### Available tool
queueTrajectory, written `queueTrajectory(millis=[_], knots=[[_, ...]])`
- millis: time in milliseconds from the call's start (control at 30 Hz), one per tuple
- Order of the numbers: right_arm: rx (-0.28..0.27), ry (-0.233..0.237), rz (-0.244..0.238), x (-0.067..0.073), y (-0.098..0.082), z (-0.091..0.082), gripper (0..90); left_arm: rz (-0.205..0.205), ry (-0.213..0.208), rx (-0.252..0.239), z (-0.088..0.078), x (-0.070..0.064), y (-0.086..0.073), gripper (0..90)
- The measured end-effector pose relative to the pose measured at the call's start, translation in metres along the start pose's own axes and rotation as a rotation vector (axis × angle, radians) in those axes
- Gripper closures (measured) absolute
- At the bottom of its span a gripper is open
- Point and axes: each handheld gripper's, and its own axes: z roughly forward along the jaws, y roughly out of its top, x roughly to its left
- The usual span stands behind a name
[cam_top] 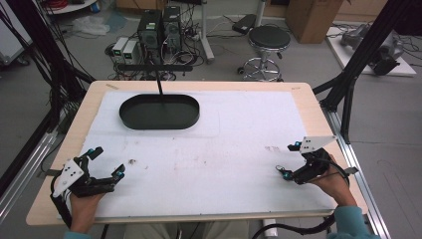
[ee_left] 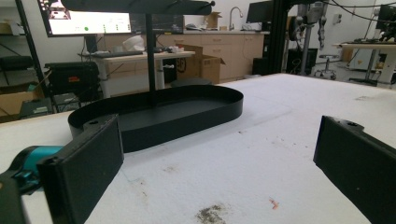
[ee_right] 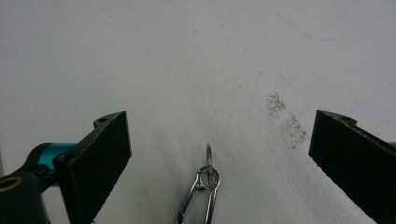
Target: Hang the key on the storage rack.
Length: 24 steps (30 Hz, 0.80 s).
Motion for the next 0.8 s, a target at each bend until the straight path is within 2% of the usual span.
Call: queueTrajectory(millis=[133,200,333,400,700,800], knots=[[0.034,0.017,0.013,-0.003,-0.001,0.002,7.4,0.002,0.000,0.001,0.000,0.000,0.000,2.0],[0.059,0.030,0.013,-0.004,-0.002,0.003,15.4,0.000,0.001,0.000,0.000,0.000,0.000,2.0],[0.092,0.048,0.015,-0.005,-0.003,0.005,18.5,0.000,0.000,-0.001,0.000,0.000,0.000,2.0],[0.113,0.058,0.000,-0.005,-0.003,0.007,21.6,0.000,0.000,0.000,0.000,0.000,0.000,2.0],[0.196,0.098,-0.018,-0.007,-0.004,0.012,43.6,0.001,0.000,0.000,0.000,0.000,0.000,2.0],[0.212,0.102,-0.022,-0.008,-0.004,0.014,48.1,0.001,-0.001,0.000,0.000,0.000,0.000,2.0]])
